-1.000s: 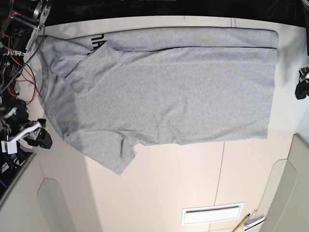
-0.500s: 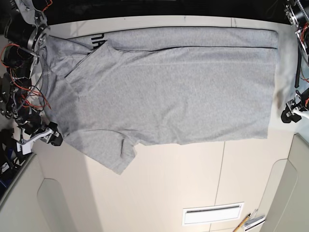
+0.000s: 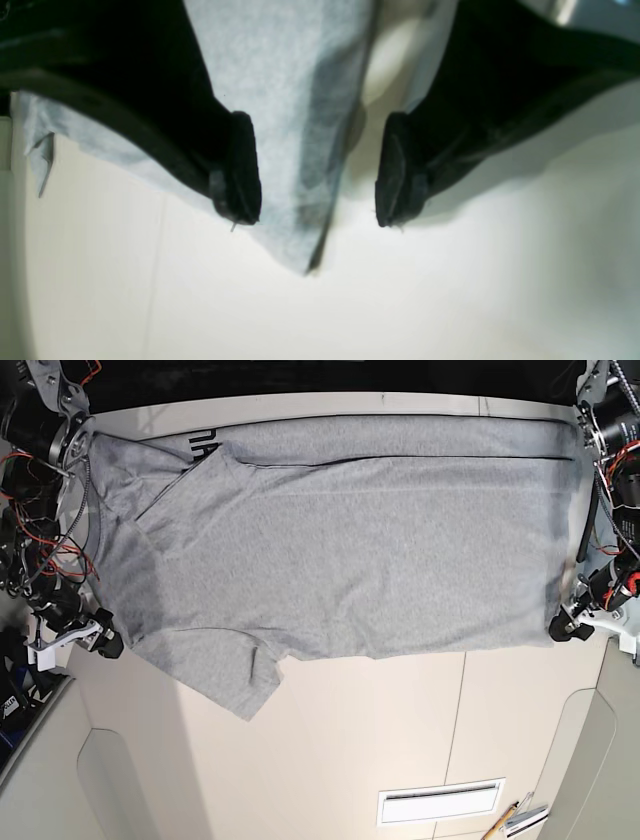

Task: Fold the T-shirt properly
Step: 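Move both grippers to the opposite side edge and pinch it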

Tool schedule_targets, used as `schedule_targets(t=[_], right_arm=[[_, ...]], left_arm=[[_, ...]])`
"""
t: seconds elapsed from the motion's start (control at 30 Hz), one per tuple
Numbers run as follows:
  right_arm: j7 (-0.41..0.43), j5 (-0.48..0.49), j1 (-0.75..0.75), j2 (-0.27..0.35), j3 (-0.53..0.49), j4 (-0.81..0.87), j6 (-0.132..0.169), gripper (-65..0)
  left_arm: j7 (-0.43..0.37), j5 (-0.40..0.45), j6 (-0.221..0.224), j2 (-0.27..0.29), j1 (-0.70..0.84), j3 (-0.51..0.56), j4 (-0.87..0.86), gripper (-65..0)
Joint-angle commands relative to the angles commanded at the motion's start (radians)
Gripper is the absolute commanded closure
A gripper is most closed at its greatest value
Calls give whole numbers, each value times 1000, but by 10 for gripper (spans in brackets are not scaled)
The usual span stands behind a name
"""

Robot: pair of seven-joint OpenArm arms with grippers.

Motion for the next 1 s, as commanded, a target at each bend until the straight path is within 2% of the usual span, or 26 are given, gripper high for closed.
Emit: schedule_targets(t=[0.13,0.23,0.5,0.7,0.8,0.9,0.93,1.0], right_arm=[[-1,19,2,0,-9,0,1,-332],[-2,48,2,-1,-42,0,15,-332],[-5,47,2,-58,-172,0,15,-332],[-5,41,2,-81,-185,0,15,-322],[-5,-3,2,-80,-185,11,15,-156],[-5,-7,2,-80,-185,11,16,-29],[-5,-9,2,-80,-185,11,16,0],[-5,-9,2,-80,-185,11,16,0]], left_arm=[[0,0,0,33,-13,0,0,-409],[0,7,0,46,-16,0,0,-409],[23,7,0,51,-22,2,0,-408],[22,23,0,50,-31,80,0,-400],[22,49,0,50,-53,107,0,-286],[23,52,0,50,-61,107,0,-203],[23,58,0,50,-60,107,0,-173],[23,84,0,50,-60,106,0,-100]])
